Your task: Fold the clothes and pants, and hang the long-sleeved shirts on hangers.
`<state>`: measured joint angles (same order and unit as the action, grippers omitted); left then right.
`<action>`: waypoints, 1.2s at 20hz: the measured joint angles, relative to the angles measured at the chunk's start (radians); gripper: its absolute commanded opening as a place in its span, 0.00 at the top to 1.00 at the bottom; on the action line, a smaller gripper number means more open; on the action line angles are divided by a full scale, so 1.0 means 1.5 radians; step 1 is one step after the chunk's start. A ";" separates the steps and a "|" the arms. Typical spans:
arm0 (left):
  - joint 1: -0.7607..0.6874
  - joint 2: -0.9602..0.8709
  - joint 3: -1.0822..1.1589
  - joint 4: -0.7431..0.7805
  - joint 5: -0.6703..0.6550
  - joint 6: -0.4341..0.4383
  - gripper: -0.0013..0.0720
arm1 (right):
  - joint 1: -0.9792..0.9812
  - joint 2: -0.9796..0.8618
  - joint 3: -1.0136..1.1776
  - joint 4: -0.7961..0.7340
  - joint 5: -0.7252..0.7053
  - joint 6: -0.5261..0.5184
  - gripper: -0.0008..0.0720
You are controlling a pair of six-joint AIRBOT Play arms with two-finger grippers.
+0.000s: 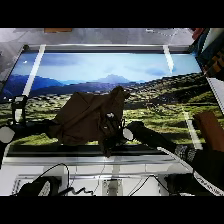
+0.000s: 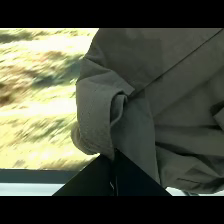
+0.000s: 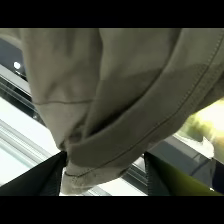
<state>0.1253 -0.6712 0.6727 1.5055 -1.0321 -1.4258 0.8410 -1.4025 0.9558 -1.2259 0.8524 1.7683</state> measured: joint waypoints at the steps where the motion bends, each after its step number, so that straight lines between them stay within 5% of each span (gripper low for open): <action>1: 0.000 0.000 0.000 0.000 0.000 0.000 0.97 | 0.000 -0.001 0.002 0.002 0.003 0.001 0.24; 3: 0.000 0.000 0.000 -0.004 0.000 0.000 0.97 | 0.000 -0.005 0.004 0.002 0.008 0.005 0.29; 4: 0.000 0.000 0.000 -0.008 0.000 0.000 0.97 | 0.000 -0.008 0.004 0.000 0.013 0.007 0.39; 6: 0.000 0.000 0.000 -0.016 0.000 0.000 0.97 | 0.000 -0.016 0.005 -0.003 0.025 0.013 0.40; 13: 0.000 0.000 0.000 -0.030 0.007 0.000 0.97 | 0.000 -0.024 0.006 -0.027 0.050 0.019 0.97; 24: 0.000 0.000 0.000 -0.032 0.017 0.000 0.97 | -0.052 0.047 0.021 -0.171 0.101 0.039 0.97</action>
<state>0.1253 -0.6708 0.6724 1.4574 -1.0061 -1.4258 0.7624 -1.3315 0.9874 -1.4826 1.0042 1.8267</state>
